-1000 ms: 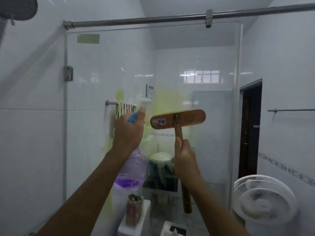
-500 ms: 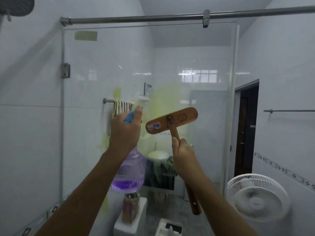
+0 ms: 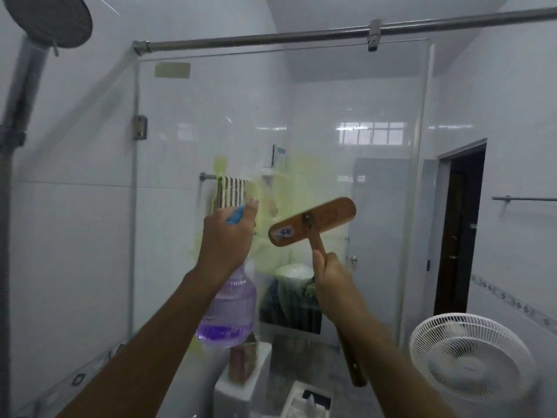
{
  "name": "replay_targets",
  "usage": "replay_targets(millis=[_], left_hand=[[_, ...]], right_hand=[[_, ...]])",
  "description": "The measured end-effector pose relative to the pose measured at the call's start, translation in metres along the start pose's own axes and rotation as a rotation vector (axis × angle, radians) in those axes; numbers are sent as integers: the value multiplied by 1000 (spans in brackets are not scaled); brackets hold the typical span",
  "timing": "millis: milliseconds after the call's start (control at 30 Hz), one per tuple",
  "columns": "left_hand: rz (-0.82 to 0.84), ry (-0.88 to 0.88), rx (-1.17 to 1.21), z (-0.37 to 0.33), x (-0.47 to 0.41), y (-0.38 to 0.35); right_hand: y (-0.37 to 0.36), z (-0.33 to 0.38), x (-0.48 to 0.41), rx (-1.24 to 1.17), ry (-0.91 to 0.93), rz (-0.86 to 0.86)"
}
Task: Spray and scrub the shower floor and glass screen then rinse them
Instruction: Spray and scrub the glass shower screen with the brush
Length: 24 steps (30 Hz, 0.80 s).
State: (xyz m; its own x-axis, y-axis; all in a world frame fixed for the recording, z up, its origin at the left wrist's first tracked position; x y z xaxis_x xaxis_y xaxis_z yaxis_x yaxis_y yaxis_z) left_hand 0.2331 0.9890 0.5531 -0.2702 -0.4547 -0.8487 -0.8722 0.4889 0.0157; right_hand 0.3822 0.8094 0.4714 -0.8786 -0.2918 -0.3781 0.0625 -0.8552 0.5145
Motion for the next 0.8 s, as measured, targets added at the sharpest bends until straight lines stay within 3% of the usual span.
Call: replay_targets(millis=[133,267,500,667,800], left_hand=[[19,35,8,-2,9,0],[29,74,56,-1,15,-2],[27,65,112,5,-9,-3],[121,8,166,6,-38,-11],[103,-34,201,9,-46,-13]], right_hand=[[19,-4,-2,-158,-11,-14],[35,9,-5,-417,-83,76],[45,30,-22,-255,-77,-22],[67,96,-55,-303,-5,-123],[78,136,-74,-269,26,-199]])
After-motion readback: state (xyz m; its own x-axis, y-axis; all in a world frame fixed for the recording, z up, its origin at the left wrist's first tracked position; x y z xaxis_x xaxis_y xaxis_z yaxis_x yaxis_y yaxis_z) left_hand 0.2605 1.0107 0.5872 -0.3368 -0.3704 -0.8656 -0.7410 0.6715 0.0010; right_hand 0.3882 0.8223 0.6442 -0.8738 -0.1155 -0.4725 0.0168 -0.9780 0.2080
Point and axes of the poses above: each hand's wrist, its own x-axis away from the middle knuckle, its own y-axis out of the back of the hand, z = x × y, the point moved 10 cm from there along -x, towards the middle knuckle, and after that the axes turned 11 degrees about -y, right-handed, at the moved point
